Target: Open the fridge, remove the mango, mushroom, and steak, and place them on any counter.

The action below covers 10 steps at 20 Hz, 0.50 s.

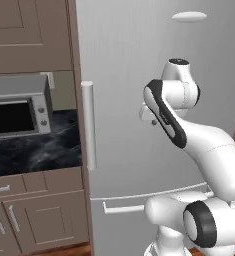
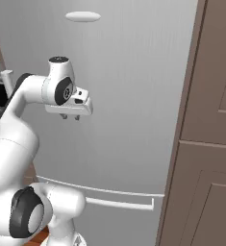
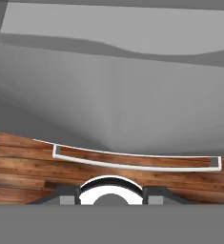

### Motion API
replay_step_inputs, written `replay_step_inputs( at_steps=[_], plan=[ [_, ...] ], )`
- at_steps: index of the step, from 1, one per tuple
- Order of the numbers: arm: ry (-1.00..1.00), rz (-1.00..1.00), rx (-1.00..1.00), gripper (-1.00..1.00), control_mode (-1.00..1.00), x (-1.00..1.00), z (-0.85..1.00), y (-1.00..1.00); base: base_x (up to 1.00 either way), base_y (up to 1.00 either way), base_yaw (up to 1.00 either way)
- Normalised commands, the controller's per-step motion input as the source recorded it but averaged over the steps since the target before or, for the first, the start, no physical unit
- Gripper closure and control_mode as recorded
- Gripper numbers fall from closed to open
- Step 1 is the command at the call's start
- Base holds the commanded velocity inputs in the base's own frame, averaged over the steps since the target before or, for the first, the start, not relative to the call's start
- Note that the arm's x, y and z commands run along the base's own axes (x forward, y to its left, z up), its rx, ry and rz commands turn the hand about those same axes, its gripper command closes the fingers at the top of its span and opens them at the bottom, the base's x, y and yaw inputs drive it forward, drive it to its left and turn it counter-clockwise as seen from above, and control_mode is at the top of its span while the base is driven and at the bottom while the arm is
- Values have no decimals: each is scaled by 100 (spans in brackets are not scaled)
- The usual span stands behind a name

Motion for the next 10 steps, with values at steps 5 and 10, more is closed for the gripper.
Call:
replay_step_inputs(
  at_steps=[5, 10],
  plan=[
    [0, 0, 0, -100, 100, 0, 0, 0, -28, 10, 0],
    [0, 0, 0, -100, 100, 0, 0, 0, -95, 61, -15]
  ],
)
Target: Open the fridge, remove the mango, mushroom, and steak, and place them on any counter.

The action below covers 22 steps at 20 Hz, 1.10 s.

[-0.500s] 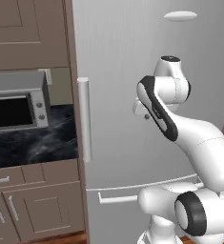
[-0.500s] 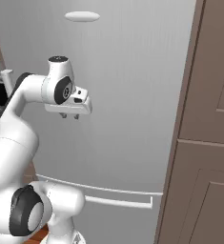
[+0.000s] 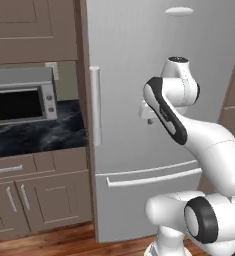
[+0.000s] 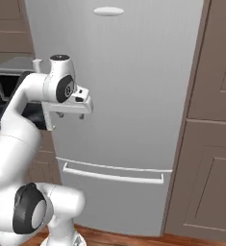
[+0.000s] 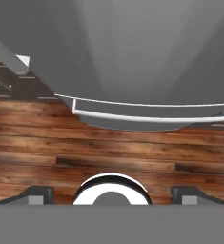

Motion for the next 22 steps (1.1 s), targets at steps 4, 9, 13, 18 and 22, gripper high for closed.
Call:
replay_step_inputs(
  at_steps=[4, 9, 13, 18, 22],
  plan=[
    [0, 0, 0, -100, 100, 0, 0, 0, -21, 86, -30],
    [0, 0, 0, -100, 100, 0, 0, 0, 13, 50, -49],
    [0, 0, 0, -100, 100, 0, 0, 0, 2, 49, -51],
    [0, 0, 0, -100, 100, 0, 0, 0, 0, 89, -41],
    [0, 0, 0, -100, 100, 0, 0, 0, 17, 84, -32]
  ],
)
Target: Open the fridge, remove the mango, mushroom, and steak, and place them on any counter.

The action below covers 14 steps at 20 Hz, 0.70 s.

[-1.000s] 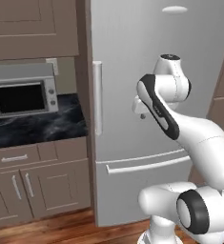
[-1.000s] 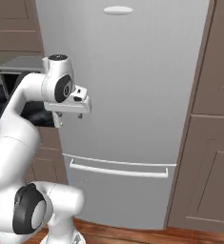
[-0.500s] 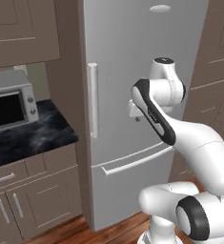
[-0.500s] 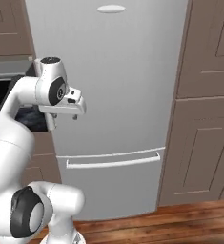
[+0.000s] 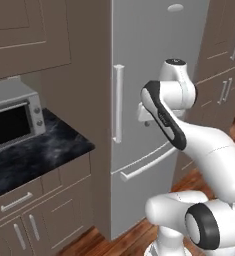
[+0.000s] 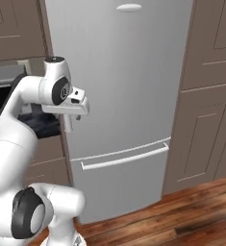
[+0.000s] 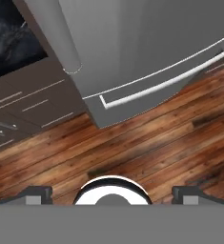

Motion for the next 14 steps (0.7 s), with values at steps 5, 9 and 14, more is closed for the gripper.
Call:
replay_step_inputs(
  at_steps=[5, 9, 14],
  plan=[
    [-1, -1, 0, -100, -100, 9, 0, 15, 28, 33, -10],
    [-26, 2, 0, -100, -100, -4, 0, 38, 0, 0, 0],
    [-42, 6, 0, -100, -100, -12, 0, 31, 0, 0, 0]
  ],
)
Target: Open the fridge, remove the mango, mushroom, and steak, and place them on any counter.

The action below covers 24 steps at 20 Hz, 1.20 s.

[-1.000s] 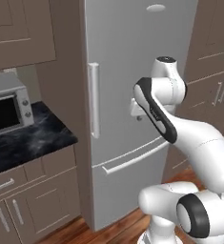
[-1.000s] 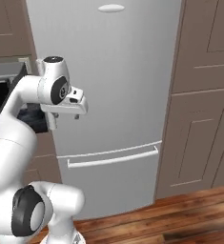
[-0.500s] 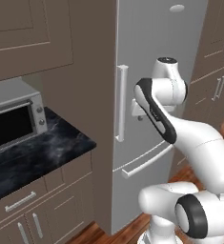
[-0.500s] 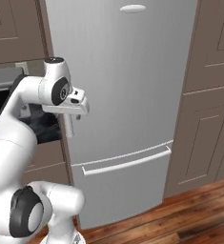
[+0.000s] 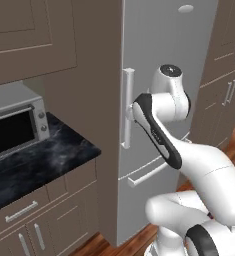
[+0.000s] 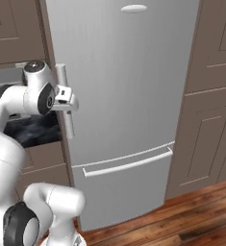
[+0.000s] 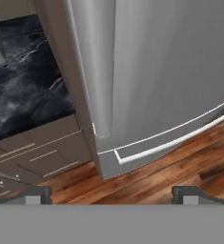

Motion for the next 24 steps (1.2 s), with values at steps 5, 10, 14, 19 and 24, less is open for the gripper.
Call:
replay_step_inputs(
  at_steps=[5, 10, 14, 19, 24],
  plan=[
    [-27, 6, 7, -100, -100, 48, 0, 7, 0, 0, 0],
    [-18, 5, 7, -100, -100, 46, 0, 1, 0, 0, 0],
    [-11, 4, 7, -100, -100, 22, 0, 16, 0, 0, 0],
    [-6, 2, 9, -100, -100, 33, 0, 23, 0, 0, 0],
    [-5, 0, 6, -100, -100, 60, 0, 1, 0, 0, 0]
  ],
)
